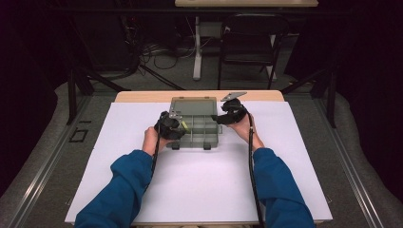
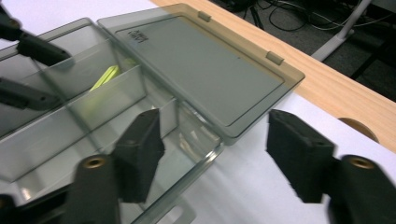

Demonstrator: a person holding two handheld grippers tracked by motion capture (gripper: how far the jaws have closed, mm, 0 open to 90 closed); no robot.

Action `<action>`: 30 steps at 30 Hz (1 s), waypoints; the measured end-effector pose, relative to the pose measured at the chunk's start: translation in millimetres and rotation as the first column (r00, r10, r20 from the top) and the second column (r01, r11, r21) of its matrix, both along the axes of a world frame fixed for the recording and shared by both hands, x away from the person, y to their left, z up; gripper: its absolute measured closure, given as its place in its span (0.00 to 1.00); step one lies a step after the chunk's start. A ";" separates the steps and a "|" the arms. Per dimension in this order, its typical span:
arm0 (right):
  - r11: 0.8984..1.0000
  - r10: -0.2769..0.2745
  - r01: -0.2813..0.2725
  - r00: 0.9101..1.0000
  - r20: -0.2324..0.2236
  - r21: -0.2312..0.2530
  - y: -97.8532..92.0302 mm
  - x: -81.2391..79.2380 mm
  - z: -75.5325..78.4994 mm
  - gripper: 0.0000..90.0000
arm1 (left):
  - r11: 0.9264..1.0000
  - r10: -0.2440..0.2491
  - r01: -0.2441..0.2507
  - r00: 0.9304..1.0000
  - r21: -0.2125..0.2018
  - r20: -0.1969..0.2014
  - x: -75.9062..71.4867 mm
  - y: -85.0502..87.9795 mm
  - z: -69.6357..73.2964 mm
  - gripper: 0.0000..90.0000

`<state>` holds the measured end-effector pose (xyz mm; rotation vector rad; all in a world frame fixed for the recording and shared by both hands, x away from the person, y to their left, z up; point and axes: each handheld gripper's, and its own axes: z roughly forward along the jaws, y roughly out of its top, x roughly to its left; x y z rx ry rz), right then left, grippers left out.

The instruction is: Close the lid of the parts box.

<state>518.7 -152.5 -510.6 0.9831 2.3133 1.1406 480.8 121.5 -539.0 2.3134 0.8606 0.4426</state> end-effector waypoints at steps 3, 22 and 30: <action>1.000 -0.015 0.015 1.000 0.012 0.000 -3.0 4.5 -1.7 0.58 | 1.000 0.001 -0.001 1.000 -0.002 0.000 -0.1 0.0 -0.1 0.60; 0.993 -0.092 0.088 0.995 -0.046 -0.081 -3.5 28.5 -31.7 1.00 | 1.000 -0.001 0.001 1.000 0.000 -0.001 0.0 0.0 -0.1 0.60; 0.988 -0.095 0.083 0.991 -0.091 -0.129 -0.5 32.4 -43.6 1.00 | 1.000 -0.002 0.002 1.000 -0.001 -0.001 0.1 -0.1 -0.2 0.60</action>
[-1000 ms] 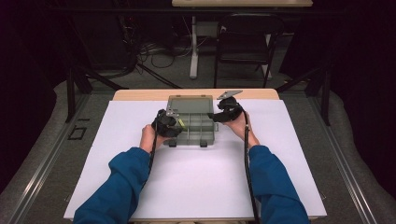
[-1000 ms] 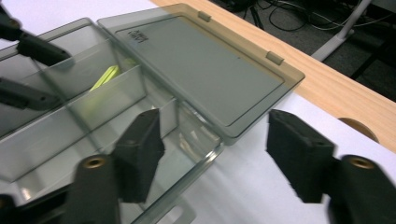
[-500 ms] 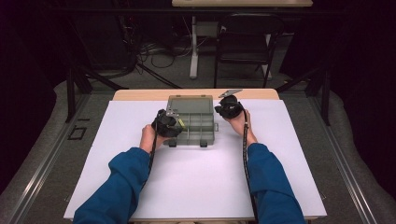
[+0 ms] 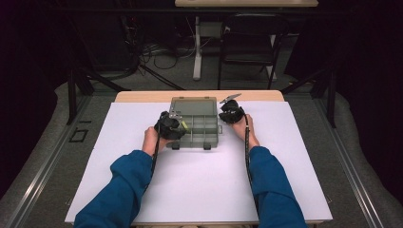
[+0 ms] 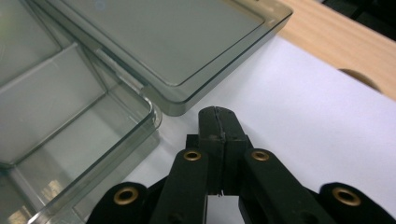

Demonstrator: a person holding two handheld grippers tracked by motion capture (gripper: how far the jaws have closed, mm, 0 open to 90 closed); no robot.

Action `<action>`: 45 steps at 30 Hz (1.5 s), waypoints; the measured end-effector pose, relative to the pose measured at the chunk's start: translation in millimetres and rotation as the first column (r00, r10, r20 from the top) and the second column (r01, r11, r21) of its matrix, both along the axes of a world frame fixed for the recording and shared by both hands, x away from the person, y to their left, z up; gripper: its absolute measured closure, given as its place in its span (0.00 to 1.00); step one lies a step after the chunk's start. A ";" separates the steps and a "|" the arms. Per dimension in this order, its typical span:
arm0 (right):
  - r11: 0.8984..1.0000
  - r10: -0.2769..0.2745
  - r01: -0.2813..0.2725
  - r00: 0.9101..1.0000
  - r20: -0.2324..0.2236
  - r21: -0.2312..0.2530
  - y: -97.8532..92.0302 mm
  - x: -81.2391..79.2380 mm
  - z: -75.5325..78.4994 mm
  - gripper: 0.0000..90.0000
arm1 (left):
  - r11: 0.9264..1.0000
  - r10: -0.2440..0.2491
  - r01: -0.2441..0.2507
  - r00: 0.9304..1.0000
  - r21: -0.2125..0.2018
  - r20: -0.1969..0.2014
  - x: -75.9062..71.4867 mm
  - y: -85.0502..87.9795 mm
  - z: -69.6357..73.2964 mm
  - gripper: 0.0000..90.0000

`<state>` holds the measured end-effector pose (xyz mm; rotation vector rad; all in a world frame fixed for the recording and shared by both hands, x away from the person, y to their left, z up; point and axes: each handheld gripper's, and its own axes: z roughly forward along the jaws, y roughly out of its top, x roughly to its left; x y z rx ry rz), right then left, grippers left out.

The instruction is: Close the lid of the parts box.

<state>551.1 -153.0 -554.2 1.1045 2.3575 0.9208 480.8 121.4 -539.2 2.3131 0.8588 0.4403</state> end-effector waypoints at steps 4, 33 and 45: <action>1.000 0.016 -0.016 1.000 0.004 -0.006 2.2 0.8 -2.0 1.00 | 1.000 -0.003 0.003 1.000 0.000 0.000 0.2 0.1 0.0 0.60; 0.999 0.030 -0.030 0.999 0.010 -0.020 6.3 7.3 -2.4 1.00 | 1.000 -0.011 0.011 1.000 0.006 0.003 0.4 -0.2 -0.8 0.60; 1.000 0.012 -0.012 1.000 0.018 0.016 5.6 12.5 -4.5 1.00 | 1.000 -0.008 0.008 1.000 0.005 0.008 0.1 -0.5 -1.2 0.60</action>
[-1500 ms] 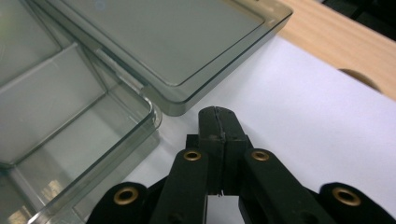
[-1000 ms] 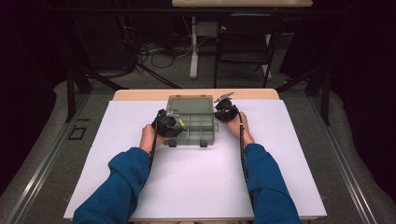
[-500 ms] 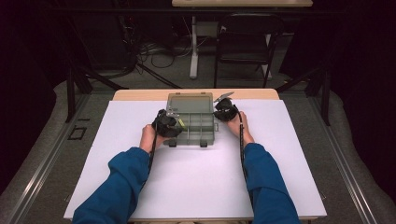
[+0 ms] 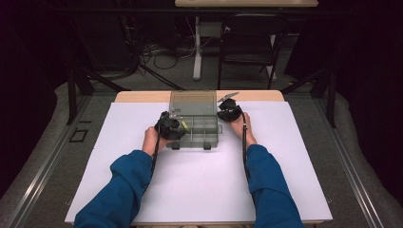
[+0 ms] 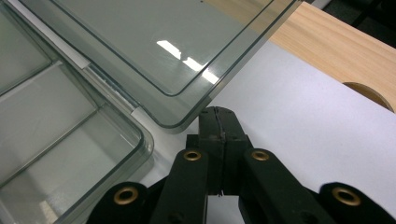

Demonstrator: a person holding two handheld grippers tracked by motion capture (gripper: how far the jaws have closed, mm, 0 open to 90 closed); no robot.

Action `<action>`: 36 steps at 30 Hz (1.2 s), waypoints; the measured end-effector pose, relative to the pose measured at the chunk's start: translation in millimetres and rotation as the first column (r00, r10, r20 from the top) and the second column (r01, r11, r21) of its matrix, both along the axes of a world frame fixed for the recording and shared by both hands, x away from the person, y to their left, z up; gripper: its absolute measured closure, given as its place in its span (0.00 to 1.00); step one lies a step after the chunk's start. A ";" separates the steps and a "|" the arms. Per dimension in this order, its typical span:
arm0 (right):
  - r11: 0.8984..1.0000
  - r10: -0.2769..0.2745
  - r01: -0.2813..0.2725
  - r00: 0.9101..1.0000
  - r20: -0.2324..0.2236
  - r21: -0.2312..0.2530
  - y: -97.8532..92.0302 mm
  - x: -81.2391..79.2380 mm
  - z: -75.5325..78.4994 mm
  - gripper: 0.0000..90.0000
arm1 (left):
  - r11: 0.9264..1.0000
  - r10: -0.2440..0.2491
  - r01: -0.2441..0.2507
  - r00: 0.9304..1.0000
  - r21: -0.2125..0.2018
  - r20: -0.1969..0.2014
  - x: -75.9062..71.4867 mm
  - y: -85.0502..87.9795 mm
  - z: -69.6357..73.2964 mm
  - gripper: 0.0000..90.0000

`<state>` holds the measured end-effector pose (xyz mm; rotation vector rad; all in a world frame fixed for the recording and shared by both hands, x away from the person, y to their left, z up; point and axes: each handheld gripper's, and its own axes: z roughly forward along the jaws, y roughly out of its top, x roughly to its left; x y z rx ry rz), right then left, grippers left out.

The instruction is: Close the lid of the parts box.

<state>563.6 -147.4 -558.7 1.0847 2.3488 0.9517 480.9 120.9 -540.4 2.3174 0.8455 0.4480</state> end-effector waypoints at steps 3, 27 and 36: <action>1.000 -0.011 0.011 1.000 0.000 0.013 0.2 1.1 -0.6 1.00 | 1.000 -0.002 0.002 1.000 0.001 0.003 0.0 0.0 -0.1 0.60; 0.998 -0.050 0.046 0.991 0.122 0.041 3.4 0.9 5.1 1.00 | 1.000 -0.001 0.001 1.000 0.020 0.010 -0.4 -1.7 -0.1 0.60; 0.997 -0.051 0.042 0.986 0.160 0.060 2.0 -0.4 8.7 1.00 | 1.000 0.000 0.000 1.000 0.020 0.009 -0.6 -2.2 -0.3 0.60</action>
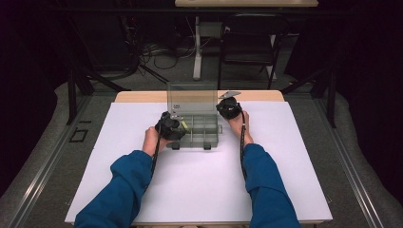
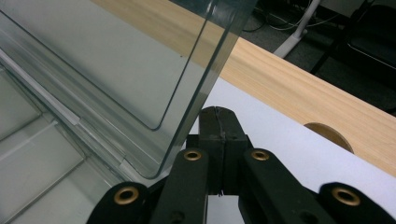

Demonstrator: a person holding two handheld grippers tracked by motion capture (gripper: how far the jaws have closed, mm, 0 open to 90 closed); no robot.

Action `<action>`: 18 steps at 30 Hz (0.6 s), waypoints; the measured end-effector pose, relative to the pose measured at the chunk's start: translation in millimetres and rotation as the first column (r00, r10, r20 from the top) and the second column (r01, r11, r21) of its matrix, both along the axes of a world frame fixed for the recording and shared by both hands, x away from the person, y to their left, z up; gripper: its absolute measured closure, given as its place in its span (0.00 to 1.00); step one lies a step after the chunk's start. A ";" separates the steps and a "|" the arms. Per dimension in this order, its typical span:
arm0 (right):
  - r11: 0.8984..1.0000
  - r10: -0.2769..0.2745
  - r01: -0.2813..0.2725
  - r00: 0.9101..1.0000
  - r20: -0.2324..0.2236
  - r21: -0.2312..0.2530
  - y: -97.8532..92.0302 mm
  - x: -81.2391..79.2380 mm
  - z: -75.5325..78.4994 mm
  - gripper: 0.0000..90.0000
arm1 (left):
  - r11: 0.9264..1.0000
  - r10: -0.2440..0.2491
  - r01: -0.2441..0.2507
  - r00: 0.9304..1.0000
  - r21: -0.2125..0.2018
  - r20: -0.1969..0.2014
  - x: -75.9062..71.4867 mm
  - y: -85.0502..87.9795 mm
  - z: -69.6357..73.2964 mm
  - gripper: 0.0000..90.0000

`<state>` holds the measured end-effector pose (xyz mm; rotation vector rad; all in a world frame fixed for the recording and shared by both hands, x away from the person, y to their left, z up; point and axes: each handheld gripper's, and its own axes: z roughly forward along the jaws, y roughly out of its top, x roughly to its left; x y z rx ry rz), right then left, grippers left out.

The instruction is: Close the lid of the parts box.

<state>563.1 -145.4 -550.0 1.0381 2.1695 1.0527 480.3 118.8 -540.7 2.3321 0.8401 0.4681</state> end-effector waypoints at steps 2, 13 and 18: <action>1.000 0.002 -0.002 1.000 0.005 0.005 -0.1 -0.2 0.2 1.00 | 1.000 0.000 0.000 1.000 0.000 0.000 0.0 0.0 0.0 0.60; 1.000 0.015 -0.016 0.999 0.042 0.026 -2.4 -2.2 4.7 1.00 | 1.000 0.003 -0.003 1.000 -0.003 -0.003 0.5 0.6 0.1 0.59; 0.999 0.020 -0.022 0.998 0.054 0.031 -3.1 -2.7 5.8 1.00 | 1.000 0.004 -0.004 1.000 -0.003 -0.004 0.5 0.4 0.2 0.59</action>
